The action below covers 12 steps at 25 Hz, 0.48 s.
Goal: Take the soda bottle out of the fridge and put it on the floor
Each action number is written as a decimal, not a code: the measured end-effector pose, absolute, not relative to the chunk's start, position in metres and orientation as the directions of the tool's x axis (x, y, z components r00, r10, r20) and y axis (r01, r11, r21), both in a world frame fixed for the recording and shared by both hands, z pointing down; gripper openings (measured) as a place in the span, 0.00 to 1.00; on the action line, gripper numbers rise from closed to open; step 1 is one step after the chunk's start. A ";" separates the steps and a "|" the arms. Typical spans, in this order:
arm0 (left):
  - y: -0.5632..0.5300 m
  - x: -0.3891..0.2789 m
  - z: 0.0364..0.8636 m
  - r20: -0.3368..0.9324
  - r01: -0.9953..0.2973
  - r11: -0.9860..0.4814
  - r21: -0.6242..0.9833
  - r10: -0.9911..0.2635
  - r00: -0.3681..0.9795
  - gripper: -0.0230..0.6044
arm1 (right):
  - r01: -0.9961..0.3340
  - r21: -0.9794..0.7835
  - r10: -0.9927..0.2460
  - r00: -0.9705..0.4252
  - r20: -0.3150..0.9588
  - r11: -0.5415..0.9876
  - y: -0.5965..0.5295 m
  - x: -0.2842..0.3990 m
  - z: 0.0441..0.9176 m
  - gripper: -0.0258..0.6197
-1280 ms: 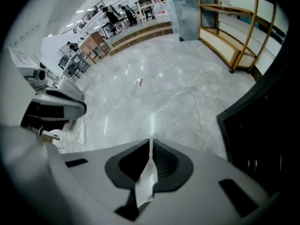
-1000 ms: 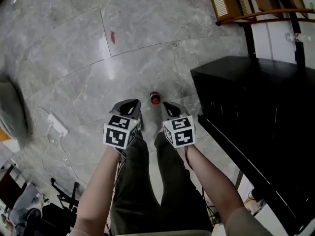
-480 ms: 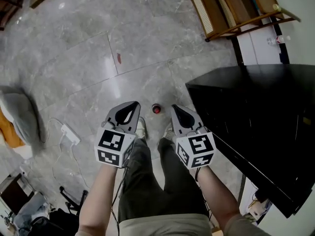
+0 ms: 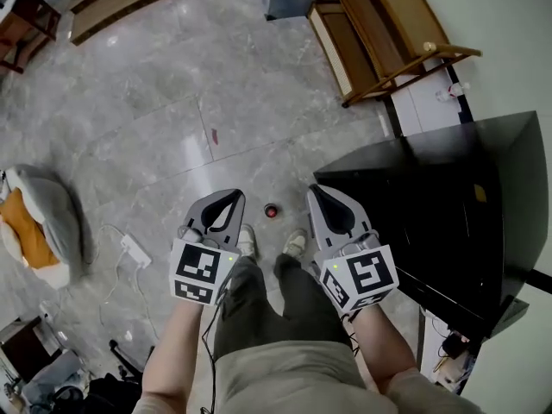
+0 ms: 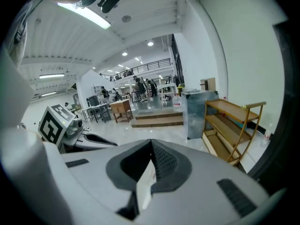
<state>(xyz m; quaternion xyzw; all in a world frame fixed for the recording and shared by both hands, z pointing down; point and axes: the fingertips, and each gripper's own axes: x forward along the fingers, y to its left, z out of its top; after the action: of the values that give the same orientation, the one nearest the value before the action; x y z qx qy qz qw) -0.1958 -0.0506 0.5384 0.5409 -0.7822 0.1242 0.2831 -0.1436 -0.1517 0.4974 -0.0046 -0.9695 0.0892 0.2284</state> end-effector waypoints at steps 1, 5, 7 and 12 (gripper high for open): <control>-0.050 -0.197 0.517 0.550 -0.918 0.385 0.096 -0.789 -0.273 0.05 | -0.026 -0.163 0.047 -0.904 0.425 0.986 -0.151 -0.144 0.477 0.03; -0.043 -0.202 0.438 0.447 -0.921 0.387 0.032 -0.830 -0.333 0.05 | -0.001 -0.110 0.039 -0.934 0.354 0.994 -0.144 -0.146 0.403 0.03; -0.036 -0.200 0.403 0.414 -0.922 0.388 0.014 -0.841 -0.348 0.05 | 0.015 -0.083 0.041 -0.947 0.317 0.996 -0.136 -0.143 0.367 0.03; -0.021 -0.196 0.323 0.317 -0.912 0.407 0.045 -0.872 -0.373 0.05 | 0.028 -0.016 0.031 -0.974 0.225 0.999 -0.118 -0.140 0.282 0.04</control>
<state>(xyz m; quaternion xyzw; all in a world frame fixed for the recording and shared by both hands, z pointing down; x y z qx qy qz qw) -0.1964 -0.0211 0.3231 0.5403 -0.8257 0.0689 0.1470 -0.1399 -0.1180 0.2817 -0.0149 -0.9934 0.0065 0.1133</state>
